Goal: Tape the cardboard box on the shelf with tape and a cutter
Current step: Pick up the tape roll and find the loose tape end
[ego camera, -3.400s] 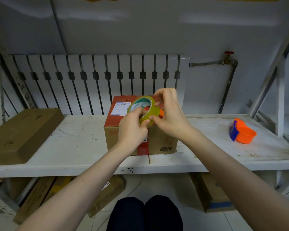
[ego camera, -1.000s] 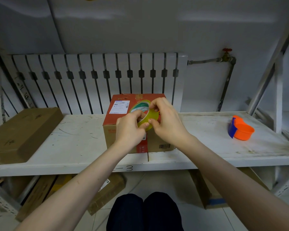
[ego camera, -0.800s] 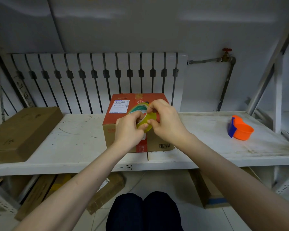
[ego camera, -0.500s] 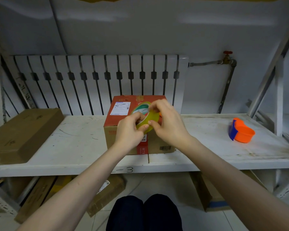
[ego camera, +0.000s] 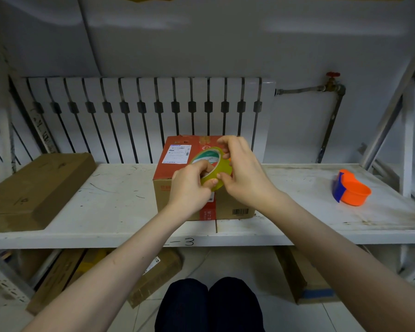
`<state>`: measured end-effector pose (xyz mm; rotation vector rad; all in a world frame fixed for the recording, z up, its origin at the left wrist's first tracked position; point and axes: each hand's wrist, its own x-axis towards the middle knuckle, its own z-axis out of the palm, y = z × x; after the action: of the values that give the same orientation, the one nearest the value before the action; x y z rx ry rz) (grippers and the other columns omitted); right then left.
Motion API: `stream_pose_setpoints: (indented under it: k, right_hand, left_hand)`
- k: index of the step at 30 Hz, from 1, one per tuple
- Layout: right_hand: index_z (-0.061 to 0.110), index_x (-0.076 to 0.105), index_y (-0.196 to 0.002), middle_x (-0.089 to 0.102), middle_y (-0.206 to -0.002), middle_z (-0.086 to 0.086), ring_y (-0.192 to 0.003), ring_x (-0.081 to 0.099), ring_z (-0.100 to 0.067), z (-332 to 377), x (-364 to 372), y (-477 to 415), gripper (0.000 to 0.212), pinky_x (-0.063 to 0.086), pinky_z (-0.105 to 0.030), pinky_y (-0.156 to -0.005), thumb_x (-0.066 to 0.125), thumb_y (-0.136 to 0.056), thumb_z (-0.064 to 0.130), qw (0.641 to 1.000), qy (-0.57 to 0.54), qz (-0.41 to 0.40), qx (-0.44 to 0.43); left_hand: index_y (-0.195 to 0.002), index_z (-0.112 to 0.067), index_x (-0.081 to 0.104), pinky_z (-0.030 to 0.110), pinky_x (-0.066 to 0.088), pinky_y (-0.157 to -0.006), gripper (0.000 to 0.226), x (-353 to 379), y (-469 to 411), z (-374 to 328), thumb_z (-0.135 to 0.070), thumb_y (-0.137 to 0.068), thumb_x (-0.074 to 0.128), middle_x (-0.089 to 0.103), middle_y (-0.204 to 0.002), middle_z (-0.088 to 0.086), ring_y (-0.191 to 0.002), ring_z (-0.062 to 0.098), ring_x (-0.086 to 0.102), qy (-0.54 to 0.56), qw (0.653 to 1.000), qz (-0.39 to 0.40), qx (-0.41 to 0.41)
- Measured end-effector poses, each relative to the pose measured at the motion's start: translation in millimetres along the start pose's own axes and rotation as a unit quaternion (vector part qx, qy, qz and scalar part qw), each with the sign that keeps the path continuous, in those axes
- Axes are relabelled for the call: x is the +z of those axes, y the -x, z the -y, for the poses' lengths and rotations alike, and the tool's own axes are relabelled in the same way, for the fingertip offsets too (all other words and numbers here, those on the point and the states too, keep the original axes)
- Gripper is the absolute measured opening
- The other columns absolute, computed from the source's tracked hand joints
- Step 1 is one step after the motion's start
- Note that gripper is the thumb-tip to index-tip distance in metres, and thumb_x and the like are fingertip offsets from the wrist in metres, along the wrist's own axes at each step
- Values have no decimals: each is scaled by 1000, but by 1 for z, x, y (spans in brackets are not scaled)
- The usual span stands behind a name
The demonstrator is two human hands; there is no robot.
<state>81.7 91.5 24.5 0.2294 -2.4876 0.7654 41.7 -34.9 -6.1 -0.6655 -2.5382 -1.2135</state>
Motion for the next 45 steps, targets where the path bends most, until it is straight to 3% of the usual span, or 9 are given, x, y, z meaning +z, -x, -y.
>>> stream_pose_setpoints:
  k: [8,14,19,21,25,27,31,35,45]
  right_hand:
    - [18,31,-136,37,-132,-1,-119,43,-13,2,-1,6,68,46,-29,-99,65,-80,1,1000,-2,-9,-2]
    - [16,40,-129,43,-109,6,-86,49,-3,-2,-1,6,57,43,-12,-77,66,-80,3,996,-51,-68,-15]
    - [19,59,-118,53,-115,3,-100,50,-6,-15,-7,4,42,43,-14,-82,73,-79,26,994,-36,-102,7]
    - [17,64,-115,59,-109,2,-96,53,-6,-17,-7,6,36,43,-12,-79,72,-80,25,993,-32,-116,-6]
    - [13,70,-104,66,-101,-1,-92,59,-10,-18,-10,8,20,51,-21,-79,67,-85,18,989,-20,-142,-40]
    - [13,70,-99,66,-97,-1,-89,58,-8,-17,-12,8,15,49,-17,-76,65,-86,18,988,-18,-148,-40]
    - [14,69,-95,65,-95,1,-87,57,-7,-16,-15,5,12,48,-17,-75,66,-85,20,990,-6,-134,-35]
    - [13,70,-91,60,-87,7,-81,55,-5,-14,-21,-1,9,44,-11,-70,69,-83,17,996,-4,-88,-34]
    - [15,59,-90,54,-88,6,-81,51,-9,-16,-19,-3,8,42,-19,-64,55,-91,21,995,60,-51,-54]
  left_hand:
    - [-85,-25,53,42,52,-86,17,0,3,-1,-17,-82,68,66,-100,1,-99,24,59,6,1000,-2,14]
    - [-86,-20,57,39,54,-82,15,-8,-4,-7,-13,-82,69,65,-97,1,-96,21,61,58,998,0,20]
    - [-85,-23,57,33,53,-79,16,-11,-5,-10,-12,-82,68,63,-93,-1,-94,19,60,66,997,-1,32]
    - [-85,-22,57,32,53,-80,16,-10,-3,-10,-12,-82,68,63,-95,0,-94,19,60,68,997,0,30]
    - [-87,-22,57,33,55,-81,16,-9,0,-12,-13,-82,69,64,-98,1,-97,18,60,54,998,5,32]
    - [-88,-22,57,34,54,-82,16,-10,1,-14,-13,-82,69,64,-100,0,-99,18,59,51,998,8,31]
    - [-89,-24,56,35,54,-84,17,-11,2,-16,-14,-82,69,63,-102,0,-102,19,59,44,998,15,34]
    - [-85,-27,55,45,52,-88,18,-14,3,-13,-16,-82,69,63,-96,-3,-98,21,59,9,999,21,43]
    - [-86,-32,52,51,48,-90,20,-18,5,-11,-19,-83,67,59,-95,-8,-102,25,55,-30,997,28,62]
